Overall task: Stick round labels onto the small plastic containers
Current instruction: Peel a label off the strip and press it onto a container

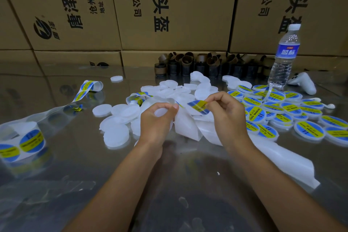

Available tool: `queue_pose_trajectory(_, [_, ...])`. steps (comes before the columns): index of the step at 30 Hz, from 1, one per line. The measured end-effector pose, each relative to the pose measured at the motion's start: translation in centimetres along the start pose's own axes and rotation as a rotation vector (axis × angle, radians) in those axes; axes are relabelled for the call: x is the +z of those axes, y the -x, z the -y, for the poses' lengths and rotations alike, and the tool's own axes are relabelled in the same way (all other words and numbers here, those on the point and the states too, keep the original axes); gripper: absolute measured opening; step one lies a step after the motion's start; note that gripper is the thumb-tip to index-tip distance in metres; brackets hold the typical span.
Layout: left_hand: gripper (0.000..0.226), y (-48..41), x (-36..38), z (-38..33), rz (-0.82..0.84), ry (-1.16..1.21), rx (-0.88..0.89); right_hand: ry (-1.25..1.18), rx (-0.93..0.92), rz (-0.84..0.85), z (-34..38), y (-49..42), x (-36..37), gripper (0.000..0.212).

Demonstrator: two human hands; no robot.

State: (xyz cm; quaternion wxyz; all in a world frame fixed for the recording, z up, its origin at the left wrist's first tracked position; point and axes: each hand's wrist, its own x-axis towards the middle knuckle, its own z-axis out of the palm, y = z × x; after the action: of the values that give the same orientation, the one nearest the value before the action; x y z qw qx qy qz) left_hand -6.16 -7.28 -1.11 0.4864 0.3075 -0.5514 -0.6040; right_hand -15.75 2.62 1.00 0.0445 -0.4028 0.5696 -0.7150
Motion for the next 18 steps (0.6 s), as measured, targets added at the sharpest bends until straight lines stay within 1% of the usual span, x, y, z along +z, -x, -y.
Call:
queue_pose_trajectory(3, [0.023, 0.0, 0.0, -0.1, -0.008, 0.004, 0.018, -0.144, 0.111, 0.028, 0.0, -0.2, -0.1, 0.032])
queue_pose_trajectory(6, [0.023, 0.0, 0.1, -0.1, -0.009, 0.023, 0.027, -0.313, 0.317, 0.118, -0.1, -0.5, -0.1, 0.037])
queue_pose_trajectory(9, [0.026, 0.0, 0.1, -0.2, -0.031, 0.030, 0.040, -0.355, 0.452, 0.204, -0.5, -0.5, -0.3, 0.036])
queue_pose_trajectory(11, [0.026, 0.0, 0.0, -0.3, -0.063, 0.036, 0.046, -0.356, 0.506, 0.205, -0.9, -0.4, -0.5, 0.032])
queue_pose_trajectory(13, [0.021, -0.1, -0.2, -0.5, -0.103, 0.051, 0.050, -0.385, 0.542, 0.172, -1.1, -0.5, -0.7, 0.027])
queue_pose_trajectory(15, [0.017, -0.1, -0.4, -0.8, -0.159, 0.068, 0.071, -0.401, 0.555, 0.145, -1.3, -0.6, -0.8, 0.023])
queue_pose_trajectory(18, [0.017, 0.1, -0.5, -1.5, -0.269, 0.084, 0.132, -0.390, 0.551, 0.129, -1.4, -0.7, -0.8, 0.021])
